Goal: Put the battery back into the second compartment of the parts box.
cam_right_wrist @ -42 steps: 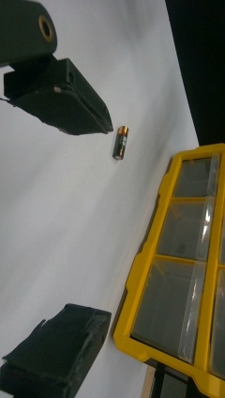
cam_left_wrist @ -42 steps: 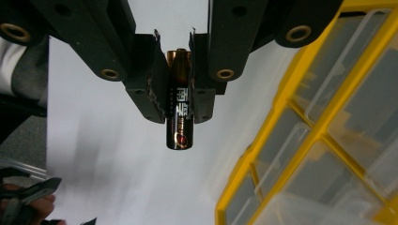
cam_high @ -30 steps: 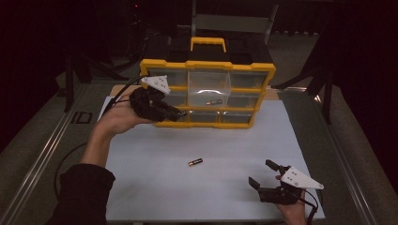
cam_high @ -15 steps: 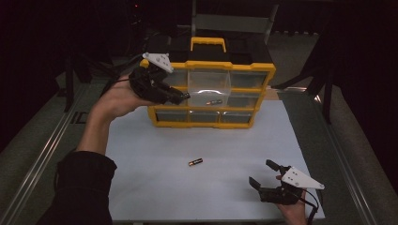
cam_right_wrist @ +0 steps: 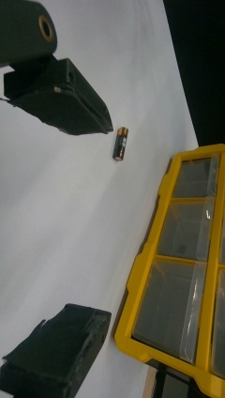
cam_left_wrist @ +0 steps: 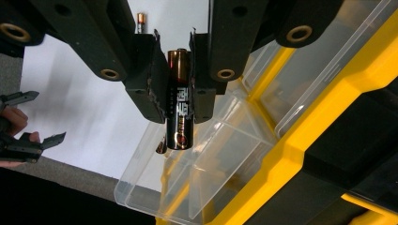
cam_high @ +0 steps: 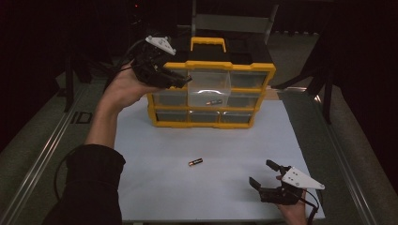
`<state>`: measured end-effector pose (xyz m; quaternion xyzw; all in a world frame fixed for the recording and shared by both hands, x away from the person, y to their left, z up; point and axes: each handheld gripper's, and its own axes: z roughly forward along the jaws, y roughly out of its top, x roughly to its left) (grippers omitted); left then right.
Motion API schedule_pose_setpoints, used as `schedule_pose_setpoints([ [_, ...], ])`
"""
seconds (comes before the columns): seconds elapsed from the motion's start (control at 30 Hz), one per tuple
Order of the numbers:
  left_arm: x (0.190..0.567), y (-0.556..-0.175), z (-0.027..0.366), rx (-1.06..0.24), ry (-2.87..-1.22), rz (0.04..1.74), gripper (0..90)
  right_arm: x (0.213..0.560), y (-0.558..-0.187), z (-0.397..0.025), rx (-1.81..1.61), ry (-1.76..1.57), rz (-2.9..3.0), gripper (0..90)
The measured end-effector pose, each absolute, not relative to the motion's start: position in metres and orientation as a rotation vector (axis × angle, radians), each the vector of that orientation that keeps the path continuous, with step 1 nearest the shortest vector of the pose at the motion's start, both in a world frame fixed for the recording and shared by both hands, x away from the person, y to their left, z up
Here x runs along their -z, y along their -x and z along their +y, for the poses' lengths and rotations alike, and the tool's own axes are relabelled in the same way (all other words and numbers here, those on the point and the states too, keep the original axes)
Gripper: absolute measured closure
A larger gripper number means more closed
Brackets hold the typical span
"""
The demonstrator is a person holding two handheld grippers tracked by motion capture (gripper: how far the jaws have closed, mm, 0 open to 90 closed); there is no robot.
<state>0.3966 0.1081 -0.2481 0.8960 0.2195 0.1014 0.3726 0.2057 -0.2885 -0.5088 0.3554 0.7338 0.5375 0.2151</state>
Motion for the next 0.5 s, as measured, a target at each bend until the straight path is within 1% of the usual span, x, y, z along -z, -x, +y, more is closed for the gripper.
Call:
schedule_pose_setpoints([
  [0.5, 0.247, -0.404, 0.083, -0.279, -2.299, 0.585, 77.1, 0.508, -0.205, -0.289, -1.491, -0.988, 2.034, 8.7],
])
